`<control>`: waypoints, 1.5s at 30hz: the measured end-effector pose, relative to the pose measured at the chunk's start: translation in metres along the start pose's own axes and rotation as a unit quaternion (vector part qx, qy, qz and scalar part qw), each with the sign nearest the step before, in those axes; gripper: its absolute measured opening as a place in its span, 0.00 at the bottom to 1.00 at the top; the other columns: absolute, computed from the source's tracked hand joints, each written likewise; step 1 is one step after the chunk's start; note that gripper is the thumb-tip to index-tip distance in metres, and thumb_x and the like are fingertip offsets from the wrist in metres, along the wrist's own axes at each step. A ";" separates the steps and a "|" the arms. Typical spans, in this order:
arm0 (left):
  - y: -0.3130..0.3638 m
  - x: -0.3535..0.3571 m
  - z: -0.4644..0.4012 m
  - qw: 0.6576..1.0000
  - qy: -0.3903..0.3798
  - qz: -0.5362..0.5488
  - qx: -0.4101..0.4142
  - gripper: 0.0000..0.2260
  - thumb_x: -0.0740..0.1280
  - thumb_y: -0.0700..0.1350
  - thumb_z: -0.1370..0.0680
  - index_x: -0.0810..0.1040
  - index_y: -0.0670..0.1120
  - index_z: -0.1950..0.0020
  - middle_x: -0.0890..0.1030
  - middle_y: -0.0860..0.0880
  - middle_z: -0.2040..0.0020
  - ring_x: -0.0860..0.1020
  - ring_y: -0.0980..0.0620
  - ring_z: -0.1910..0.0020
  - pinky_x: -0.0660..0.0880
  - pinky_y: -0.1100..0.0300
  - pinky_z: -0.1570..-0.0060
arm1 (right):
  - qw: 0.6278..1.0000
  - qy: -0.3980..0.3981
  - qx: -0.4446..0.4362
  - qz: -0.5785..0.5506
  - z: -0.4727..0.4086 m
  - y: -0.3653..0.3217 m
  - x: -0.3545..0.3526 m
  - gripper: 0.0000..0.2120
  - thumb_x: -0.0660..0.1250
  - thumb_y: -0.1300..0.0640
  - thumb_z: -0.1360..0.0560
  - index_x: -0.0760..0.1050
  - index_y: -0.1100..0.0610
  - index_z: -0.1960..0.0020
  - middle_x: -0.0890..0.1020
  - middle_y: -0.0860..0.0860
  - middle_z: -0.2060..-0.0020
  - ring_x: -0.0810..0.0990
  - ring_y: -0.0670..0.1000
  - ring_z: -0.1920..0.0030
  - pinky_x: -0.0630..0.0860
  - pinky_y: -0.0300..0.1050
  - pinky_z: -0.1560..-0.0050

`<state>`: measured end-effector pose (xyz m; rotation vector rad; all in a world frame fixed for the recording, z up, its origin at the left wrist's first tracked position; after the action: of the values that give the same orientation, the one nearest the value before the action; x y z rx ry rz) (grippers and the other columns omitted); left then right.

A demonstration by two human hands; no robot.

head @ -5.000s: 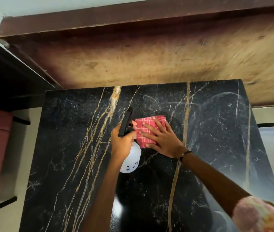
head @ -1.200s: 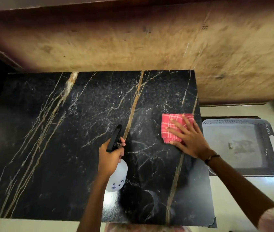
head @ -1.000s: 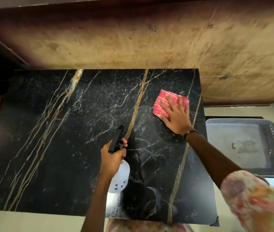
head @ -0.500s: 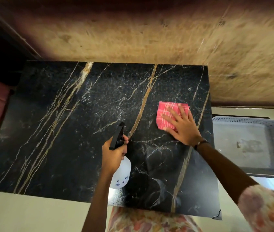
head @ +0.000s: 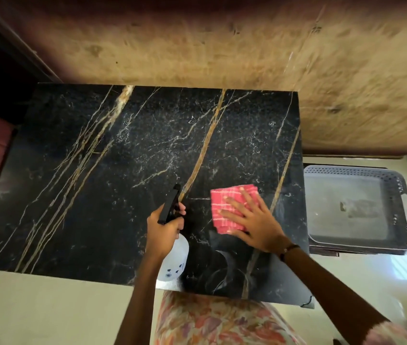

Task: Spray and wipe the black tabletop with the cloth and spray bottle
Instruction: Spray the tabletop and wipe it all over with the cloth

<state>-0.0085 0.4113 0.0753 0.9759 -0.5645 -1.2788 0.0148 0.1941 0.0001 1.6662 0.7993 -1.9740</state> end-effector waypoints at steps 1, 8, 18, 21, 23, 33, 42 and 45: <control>0.000 0.001 0.002 1.000 -0.002 -0.002 0.000 0.13 0.60 0.25 0.30 0.79 0.40 0.56 0.77 0.40 0.63 0.66 0.53 0.76 0.63 0.61 0.75 | 1.000 0.003 0.022 0.001 0.010 0.022 -0.004 0.27 0.48 0.35 0.22 0.52 0.41 0.25 0.56 0.50 0.24 0.48 0.62 0.24 0.50 0.69 0.28; -0.003 0.012 0.015 1.000 -0.012 0.001 0.003 0.14 0.60 0.24 0.32 0.79 0.39 0.56 0.75 0.38 0.62 0.65 0.52 0.75 0.62 0.60 0.74 | 0.971 0.000 0.231 -0.057 -0.028 0.098 -0.017 0.29 0.46 0.33 0.24 0.58 0.42 0.26 0.58 0.50 0.24 0.50 0.66 0.25 0.47 0.71 0.30; -0.006 0.036 0.016 0.999 -0.048 -0.025 0.006 0.13 0.61 0.31 0.38 0.79 0.43 0.59 0.78 0.34 0.60 0.65 0.52 0.79 0.62 0.61 0.75 | 0.994 0.013 0.106 -0.006 0.069 0.073 -0.006 0.28 0.46 0.33 0.22 0.54 0.42 0.25 0.60 0.52 0.24 0.49 0.62 0.24 0.50 0.66 0.27; -0.005 0.043 0.017 0.998 -0.064 -0.026 0.006 0.13 0.61 0.34 0.39 0.80 0.44 0.60 0.78 0.39 0.62 0.65 0.52 0.77 0.62 0.61 0.74 | 0.983 -0.012 0.177 -0.039 0.065 0.124 -0.013 0.30 0.42 0.32 0.23 0.54 0.43 0.24 0.58 0.52 0.24 0.48 0.62 0.24 0.54 0.71 0.30; -0.004 0.045 0.018 0.997 -0.070 -0.019 0.008 0.13 0.61 0.32 0.39 0.79 0.43 0.60 0.78 0.41 0.62 0.66 0.53 0.77 0.62 0.62 0.75 | 0.972 -0.019 0.225 -0.066 0.042 0.149 -0.020 0.34 0.40 0.30 0.24 0.56 0.44 0.24 0.57 0.51 0.24 0.48 0.64 0.24 0.52 0.73 0.30; -0.013 0.036 0.020 0.996 -0.074 -0.048 0.005 0.13 0.62 0.34 0.40 0.80 0.45 0.61 0.79 0.36 0.59 0.67 0.52 0.77 0.64 0.60 0.74 | 0.982 0.011 0.179 -0.053 0.020 0.074 -0.009 0.28 0.49 0.37 0.22 0.54 0.43 0.24 0.54 0.51 0.23 0.47 0.65 0.24 0.50 0.72 0.29; -0.020 0.025 0.028 0.995 -0.093 -0.035 0.000 0.16 0.59 0.25 0.36 0.79 0.43 0.62 0.76 0.37 0.61 0.63 0.54 0.80 0.60 0.61 0.75 | 0.966 -0.006 0.246 -0.085 0.118 0.091 -0.001 0.29 0.43 0.31 0.23 0.50 0.39 0.24 0.54 0.51 0.23 0.46 0.64 0.24 0.51 0.73 0.30; -0.025 0.021 0.037 0.994 -0.105 -0.038 -0.005 0.16 0.58 0.24 0.33 0.79 0.40 0.59 0.76 0.37 0.61 0.64 0.55 0.79 0.60 0.63 0.77 | 0.958 -0.011 0.276 -0.079 0.083 0.071 -0.003 0.29 0.44 0.33 0.23 0.55 0.43 0.25 0.58 0.53 0.24 0.49 0.68 0.25 0.48 0.72 0.30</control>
<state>-0.0466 0.3808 0.0693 0.8670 -0.6866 -1.4622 0.0013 0.0860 0.0011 1.9163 0.3952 -2.4878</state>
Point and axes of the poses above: each hand's wrist, its own z-axis away from the middle knuckle, its own x-axis out of the palm, y = z × x, the point moved 9 cm from there along -z, towards the middle knuckle
